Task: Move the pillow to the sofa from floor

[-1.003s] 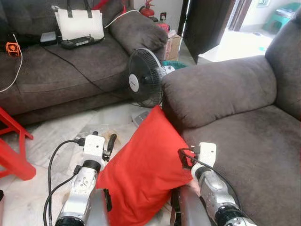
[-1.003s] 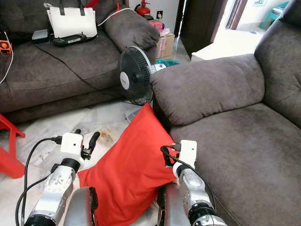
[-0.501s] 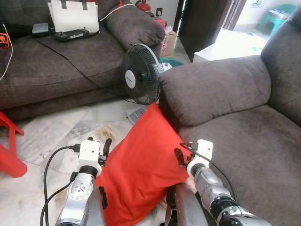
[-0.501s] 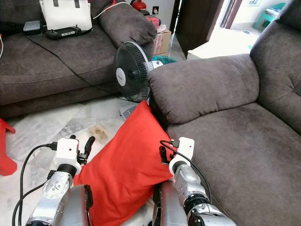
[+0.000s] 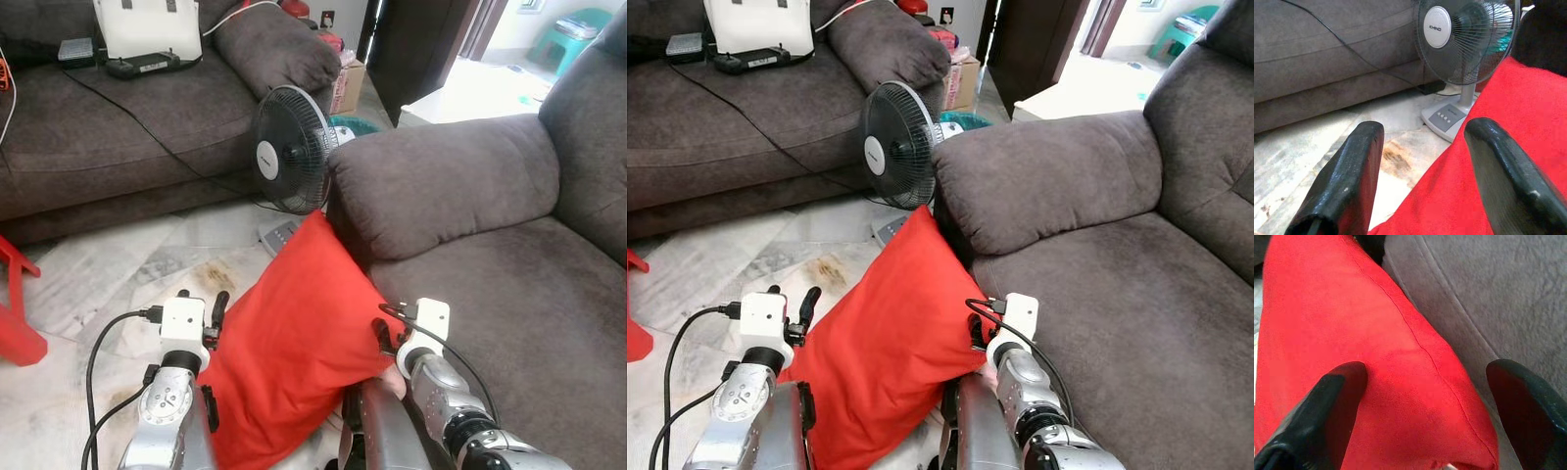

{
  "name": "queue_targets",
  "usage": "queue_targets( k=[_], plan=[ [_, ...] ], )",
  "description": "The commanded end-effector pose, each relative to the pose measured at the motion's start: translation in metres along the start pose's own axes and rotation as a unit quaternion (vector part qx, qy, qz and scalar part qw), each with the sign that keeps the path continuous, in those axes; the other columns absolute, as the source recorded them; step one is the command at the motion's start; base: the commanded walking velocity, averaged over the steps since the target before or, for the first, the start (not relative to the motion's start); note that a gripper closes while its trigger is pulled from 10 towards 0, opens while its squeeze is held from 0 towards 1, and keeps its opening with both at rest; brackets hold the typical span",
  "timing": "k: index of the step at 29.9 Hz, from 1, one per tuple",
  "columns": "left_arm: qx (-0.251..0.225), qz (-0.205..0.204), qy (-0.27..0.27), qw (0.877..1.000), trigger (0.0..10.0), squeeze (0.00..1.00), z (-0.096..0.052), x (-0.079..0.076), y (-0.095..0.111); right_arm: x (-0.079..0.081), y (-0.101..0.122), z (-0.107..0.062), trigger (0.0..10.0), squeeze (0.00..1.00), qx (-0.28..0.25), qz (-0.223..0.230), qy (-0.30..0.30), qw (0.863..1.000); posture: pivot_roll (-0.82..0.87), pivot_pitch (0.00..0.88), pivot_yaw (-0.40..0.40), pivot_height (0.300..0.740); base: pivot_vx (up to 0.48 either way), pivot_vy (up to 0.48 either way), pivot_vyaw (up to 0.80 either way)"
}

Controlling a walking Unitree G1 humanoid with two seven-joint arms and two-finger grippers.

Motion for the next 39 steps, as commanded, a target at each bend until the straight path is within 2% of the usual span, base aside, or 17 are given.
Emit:
queue_targets(
  k=[1,7,10,13,19,25,32,39],
  plan=[
    [0.01,-0.009,0.003,1.0,10.0,0.0,-0.004,-0.001,-0.003,-0.003,-0.014,-0.003,10.0,0.0,0.026,0.01,-0.004,1.0,0.22,0.094,-0.159,0.511,0.0,0.0,0.0],
    [0.017,-0.009,-0.002,1.0,10.0,0.0,-0.009,-0.002,-0.003,0.004,-0.026,-0.005,10.0,0.0,0.048,0.041,0.017,0.998,0.22,0.122,-0.155,0.511,0.0,0.0,0.0],
    [0.022,-0.016,-0.001,1.0,10.0,0.0,-0.01,-0.003,-0.003,0.008,-0.031,-0.006,10.0,0.0,0.061,0.087,0.036,0.994,0.22,0.13,-0.155,0.511,0.0,0.0,0.0],
    [0.023,-0.025,0.005,0.999,10.0,0.0,-0.01,-0.002,-0.002,0.01,-0.029,-0.006,10.0,0.0,0.055,0.076,0.052,0.994,0.21,0.135,-0.155,0.511,0.0,0.0,0.0],
    [0.02,-0.026,0.004,0.999,10.0,0.0,-0.011,-0.003,0.002,0.017,-0.014,-0.004,10.0,0.0,0.0,0.135,0.091,0.987,0.21,0.146,-0.157,0.511,0.0,0.0,0.0],
    [0.019,-0.033,0.005,0.999,10.0,0.0,-0.012,-0.005,0.003,0.016,-0.008,-0.003,10.0,0.0,-0.022,0.147,0.092,0.985,0.21,0.153,-0.158,0.511,0.0,0.0,0.0],
    [0.014,-0.038,0.008,0.999,10.0,0.0,-0.011,-0.007,0.006,0.011,0.002,-0.002,10.0,0.0,-0.055,0.181,0.084,0.978,0.21,0.159,-0.167,0.511,0.0,0.0,0.0],
    [0.013,-0.042,0.015,0.999,10.0,0.0,-0.011,-0.005,0.009,0.016,0.006,-0.002,10.0,0.0,-0.068,0.195,0.089,0.974,0.21,0.174,-0.17,0.511,0.0,0.0,0.0]
  ],
)
Point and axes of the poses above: a point about 5 cm out from each wrist's last joint towards the gripper, its own z axis pointing out of the wrist towards the gripper, its own y axis along the axis of the wrist's last joint, x = y × z, the point moved 1 cm from there along z, pointing out of the wrist towards the gripper, and after that the axes turned 12 degrees about -z, right-handed, at the moved point
